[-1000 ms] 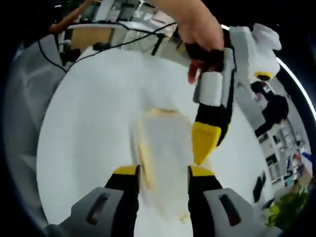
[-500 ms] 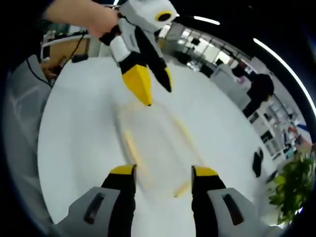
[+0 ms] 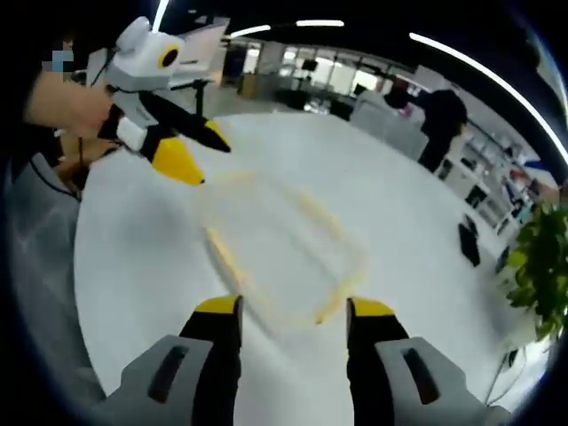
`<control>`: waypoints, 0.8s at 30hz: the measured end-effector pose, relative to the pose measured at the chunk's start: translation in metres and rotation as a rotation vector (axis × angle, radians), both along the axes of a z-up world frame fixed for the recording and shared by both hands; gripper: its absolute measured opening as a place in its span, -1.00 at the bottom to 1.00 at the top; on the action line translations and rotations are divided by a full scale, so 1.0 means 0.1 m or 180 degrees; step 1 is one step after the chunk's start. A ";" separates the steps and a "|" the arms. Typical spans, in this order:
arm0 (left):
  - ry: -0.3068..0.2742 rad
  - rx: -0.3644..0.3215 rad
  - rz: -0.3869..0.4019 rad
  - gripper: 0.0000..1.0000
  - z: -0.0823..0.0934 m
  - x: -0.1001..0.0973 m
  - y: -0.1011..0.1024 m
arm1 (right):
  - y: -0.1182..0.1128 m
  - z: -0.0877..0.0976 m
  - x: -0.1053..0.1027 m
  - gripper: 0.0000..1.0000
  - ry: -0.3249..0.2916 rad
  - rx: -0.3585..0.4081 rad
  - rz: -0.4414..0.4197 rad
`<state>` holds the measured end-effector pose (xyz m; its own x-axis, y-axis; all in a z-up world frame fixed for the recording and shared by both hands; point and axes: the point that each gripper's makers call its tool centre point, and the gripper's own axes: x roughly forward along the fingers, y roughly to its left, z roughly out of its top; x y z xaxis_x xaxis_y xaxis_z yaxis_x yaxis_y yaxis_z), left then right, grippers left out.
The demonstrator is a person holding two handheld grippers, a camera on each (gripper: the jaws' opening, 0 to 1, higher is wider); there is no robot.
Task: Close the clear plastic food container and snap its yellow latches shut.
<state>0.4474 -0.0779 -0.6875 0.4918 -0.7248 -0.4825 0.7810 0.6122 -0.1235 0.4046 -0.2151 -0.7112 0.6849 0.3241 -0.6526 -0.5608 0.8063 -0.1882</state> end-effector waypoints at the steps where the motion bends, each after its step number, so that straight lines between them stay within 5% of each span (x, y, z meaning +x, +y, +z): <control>1: 0.0004 0.0019 -0.0002 -0.08 -0.04 -0.02 0.00 | -0.01 -0.02 0.00 -0.13 0.0027 0.0016 -0.0023; 9: 0.0041 0.0254 -0.0096 -0.17 -0.31 -0.07 -0.01 | -0.02 -0.19 -0.02 -0.18 0.0175 0.0012 -0.0043; 24: -0.0051 0.0287 -0.0070 -0.30 -0.34 0.02 -0.01 | 0.04 -0.22 0.03 -0.32 0.0159 -0.0035 -0.0066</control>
